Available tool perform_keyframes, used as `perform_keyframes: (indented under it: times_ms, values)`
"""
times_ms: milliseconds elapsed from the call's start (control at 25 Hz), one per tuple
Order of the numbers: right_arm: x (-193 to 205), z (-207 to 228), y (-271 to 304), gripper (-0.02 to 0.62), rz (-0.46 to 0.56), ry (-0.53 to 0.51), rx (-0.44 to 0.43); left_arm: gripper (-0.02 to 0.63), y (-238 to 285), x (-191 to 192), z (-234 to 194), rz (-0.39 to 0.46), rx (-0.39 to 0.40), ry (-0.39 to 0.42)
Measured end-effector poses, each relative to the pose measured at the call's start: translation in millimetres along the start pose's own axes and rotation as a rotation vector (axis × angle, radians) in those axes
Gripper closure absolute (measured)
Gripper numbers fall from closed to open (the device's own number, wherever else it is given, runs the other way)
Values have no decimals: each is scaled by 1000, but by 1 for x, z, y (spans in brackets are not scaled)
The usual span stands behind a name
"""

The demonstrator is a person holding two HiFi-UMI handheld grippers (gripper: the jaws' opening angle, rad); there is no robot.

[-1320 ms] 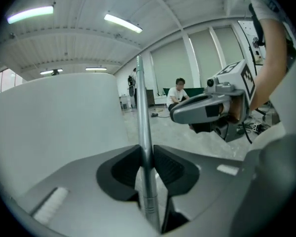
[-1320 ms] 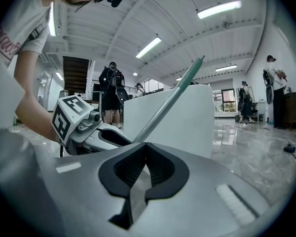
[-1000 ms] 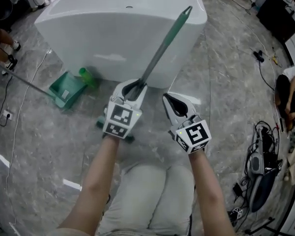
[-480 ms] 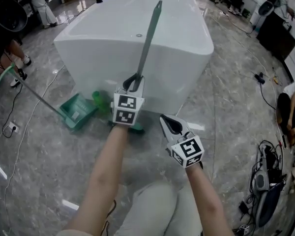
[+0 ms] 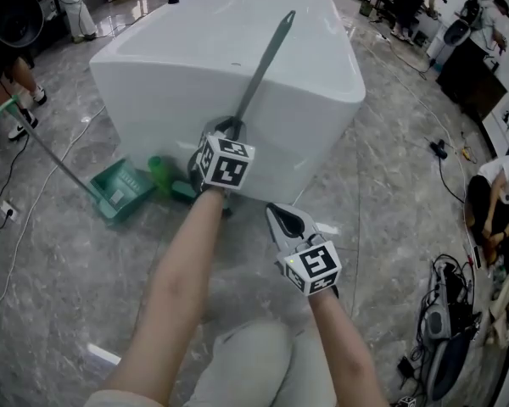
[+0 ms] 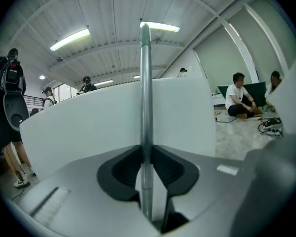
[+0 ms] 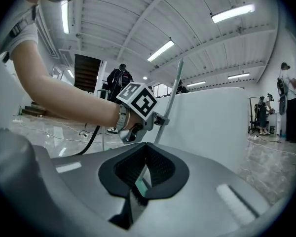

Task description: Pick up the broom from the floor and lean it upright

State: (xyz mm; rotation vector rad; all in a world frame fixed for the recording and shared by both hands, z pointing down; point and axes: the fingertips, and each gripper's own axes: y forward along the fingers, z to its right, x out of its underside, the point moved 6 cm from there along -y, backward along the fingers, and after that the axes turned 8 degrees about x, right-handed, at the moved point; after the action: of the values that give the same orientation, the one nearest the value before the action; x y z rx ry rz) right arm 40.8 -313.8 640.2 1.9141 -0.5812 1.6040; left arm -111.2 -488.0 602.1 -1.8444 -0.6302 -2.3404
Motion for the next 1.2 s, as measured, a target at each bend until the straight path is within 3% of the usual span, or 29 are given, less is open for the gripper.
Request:
perform_keyframes:
  times_ms: [480,560,640,760,1000,1200]
  values:
    - [7,9,-8,594,2,-4,18,507,19,8,5,3,22,80]
    - [8,11,-7,594,2,0,21,459,21,7,5,7,37,94]
    - [8,11,-6,593,4,3,21,357,20,6,7,15,60,107]
    - [7,9,-4,593,6,2,13,298,18,6,12,21,101,136]
    - [3,7,-5,594,14,6,5,239,6,15,13,45,110,110]
    - [-6,8,-13,594,5,41,8,242,-14,15,21,33,118,108]
